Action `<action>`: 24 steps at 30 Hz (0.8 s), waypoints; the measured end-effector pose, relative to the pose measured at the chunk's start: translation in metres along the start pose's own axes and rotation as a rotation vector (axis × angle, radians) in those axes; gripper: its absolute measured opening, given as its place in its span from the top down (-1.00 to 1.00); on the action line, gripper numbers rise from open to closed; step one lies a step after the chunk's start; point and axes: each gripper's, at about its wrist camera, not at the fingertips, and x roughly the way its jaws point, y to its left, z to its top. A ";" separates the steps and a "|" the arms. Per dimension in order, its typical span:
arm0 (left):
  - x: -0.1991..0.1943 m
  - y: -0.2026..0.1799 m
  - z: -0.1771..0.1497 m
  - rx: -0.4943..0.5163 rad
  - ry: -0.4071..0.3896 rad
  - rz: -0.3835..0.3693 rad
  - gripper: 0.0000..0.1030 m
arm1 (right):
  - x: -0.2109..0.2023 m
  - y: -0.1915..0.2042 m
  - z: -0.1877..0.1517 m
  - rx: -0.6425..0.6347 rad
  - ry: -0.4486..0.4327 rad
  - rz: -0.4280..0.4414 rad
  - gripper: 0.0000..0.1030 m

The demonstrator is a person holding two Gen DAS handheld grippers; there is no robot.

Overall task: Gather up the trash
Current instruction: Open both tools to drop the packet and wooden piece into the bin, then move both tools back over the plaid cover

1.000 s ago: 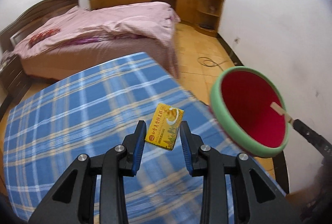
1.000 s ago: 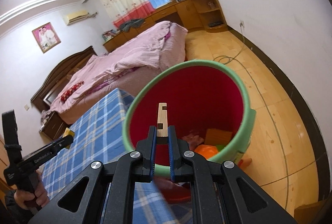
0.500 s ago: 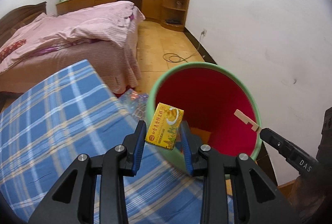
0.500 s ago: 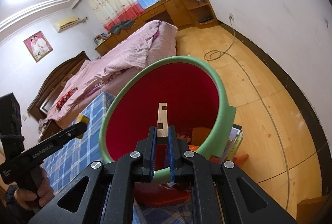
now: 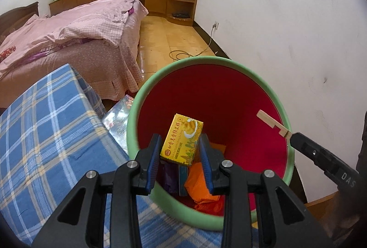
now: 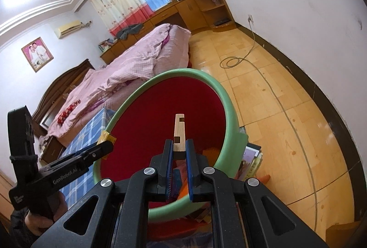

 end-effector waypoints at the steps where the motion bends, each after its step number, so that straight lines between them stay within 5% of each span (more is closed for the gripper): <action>1: 0.001 0.000 0.000 0.001 0.003 -0.006 0.36 | 0.002 0.000 0.001 0.000 0.003 -0.001 0.80; 13: -0.007 -0.009 -0.002 0.018 0.025 0.001 0.11 | -0.003 -0.003 0.000 0.022 0.024 0.016 0.63; 24: -0.057 0.011 -0.014 -0.088 0.022 0.006 0.11 | -0.032 0.026 -0.005 -0.034 0.010 0.063 0.12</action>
